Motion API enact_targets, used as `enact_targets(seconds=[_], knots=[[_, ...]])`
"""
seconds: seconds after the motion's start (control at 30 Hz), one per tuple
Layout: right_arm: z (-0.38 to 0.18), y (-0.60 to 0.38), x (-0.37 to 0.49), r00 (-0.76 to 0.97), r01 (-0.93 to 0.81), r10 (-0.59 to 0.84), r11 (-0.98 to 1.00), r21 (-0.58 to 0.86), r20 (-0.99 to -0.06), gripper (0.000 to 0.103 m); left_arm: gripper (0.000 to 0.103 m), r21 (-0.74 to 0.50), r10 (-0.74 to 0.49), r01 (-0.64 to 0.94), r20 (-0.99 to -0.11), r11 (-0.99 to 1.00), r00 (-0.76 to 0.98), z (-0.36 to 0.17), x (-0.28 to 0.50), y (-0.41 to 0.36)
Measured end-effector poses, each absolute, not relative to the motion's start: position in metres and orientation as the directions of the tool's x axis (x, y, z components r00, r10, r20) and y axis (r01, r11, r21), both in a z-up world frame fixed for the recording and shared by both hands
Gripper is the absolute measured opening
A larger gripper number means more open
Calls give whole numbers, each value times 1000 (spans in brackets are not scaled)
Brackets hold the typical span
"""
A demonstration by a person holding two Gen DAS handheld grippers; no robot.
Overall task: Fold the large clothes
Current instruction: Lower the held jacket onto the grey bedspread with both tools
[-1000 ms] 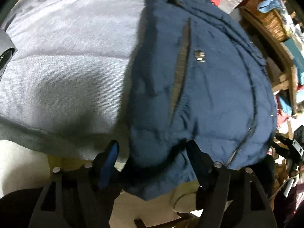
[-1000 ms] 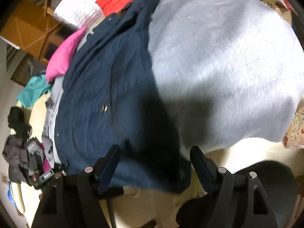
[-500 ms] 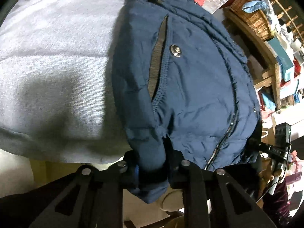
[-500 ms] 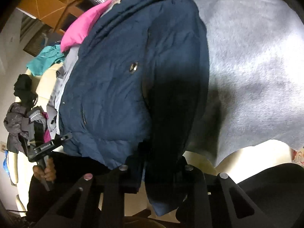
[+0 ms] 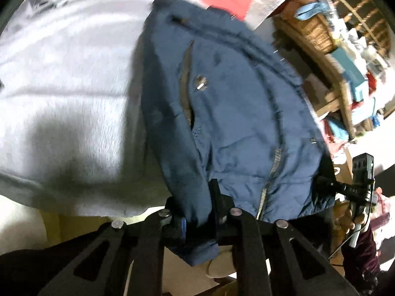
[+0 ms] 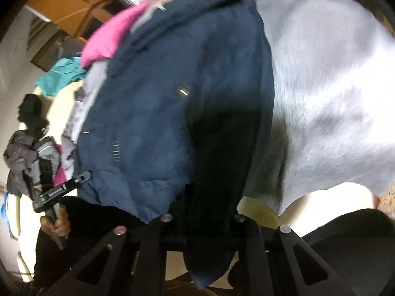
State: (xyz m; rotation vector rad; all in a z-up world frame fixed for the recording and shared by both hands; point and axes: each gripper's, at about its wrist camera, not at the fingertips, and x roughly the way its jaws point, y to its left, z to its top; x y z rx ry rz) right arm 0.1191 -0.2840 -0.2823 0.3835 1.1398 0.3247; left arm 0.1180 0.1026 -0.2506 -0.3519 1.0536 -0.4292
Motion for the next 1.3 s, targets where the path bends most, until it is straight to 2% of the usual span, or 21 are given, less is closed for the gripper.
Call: enact_targets(seconds=[0.17, 0.37, 0.53, 0.73, 0.93, 1.3], knots=[[-232, -278, 101, 421, -153, 475, 877, 455, -773, 16, 16, -485, -537, 238, -707, 842, 460, -213, 98, 109], [-200, -272, 74, 429, -242, 515, 857, 455, -742, 16, 16, -503, -572, 279, -667, 818, 477, -181, 75, 118], [-167, -280, 49, 482, -308, 563, 826, 472, -672, 16, 16, -525, -590, 284, -621, 802, 516, -151, 69, 130], [-121, -307, 46, 561, -335, 623, 773, 539, -545, 16, 16, -572, -620, 289, -548, 768, 561, -111, 79, 150], [-92, -334, 82, 643, -313, 629, 736, 600, -437, 15, 16, -599, -618, 268, -510, 754, 598, -83, 123, 156], [-92, -339, 211, 750, -211, 542, 739, 640, -379, 15, 16, -594, -535, 166, -522, 787, 665, -80, 231, 144]])
